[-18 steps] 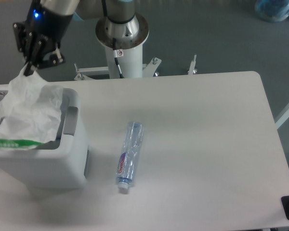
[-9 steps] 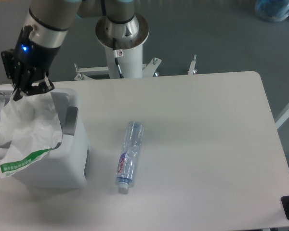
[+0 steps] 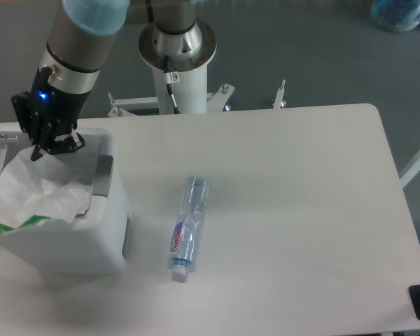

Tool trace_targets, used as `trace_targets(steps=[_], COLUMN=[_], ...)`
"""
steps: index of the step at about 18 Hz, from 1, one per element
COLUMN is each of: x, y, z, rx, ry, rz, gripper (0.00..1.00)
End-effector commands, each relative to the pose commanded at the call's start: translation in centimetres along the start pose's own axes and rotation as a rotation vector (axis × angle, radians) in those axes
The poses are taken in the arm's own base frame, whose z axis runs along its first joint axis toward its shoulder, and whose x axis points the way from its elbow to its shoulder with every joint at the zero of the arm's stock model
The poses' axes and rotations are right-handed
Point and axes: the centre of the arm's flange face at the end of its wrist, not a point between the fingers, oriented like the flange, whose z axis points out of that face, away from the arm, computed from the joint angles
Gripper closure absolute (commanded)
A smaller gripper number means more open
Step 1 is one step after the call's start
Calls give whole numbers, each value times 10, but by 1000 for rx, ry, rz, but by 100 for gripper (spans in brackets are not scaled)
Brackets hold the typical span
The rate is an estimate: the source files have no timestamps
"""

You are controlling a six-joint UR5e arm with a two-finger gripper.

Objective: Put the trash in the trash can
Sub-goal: 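Lower the bag into the bin and open the gripper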

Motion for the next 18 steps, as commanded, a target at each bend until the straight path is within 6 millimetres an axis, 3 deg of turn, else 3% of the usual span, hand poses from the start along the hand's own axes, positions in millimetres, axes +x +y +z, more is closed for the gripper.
trace_targets(steps=[14, 18], x=[9, 13], y=[13, -1], z=[36, 19], rx=[-132, -83], ry=[-36, -46], rz=[14, 22], gripper=[100, 92])
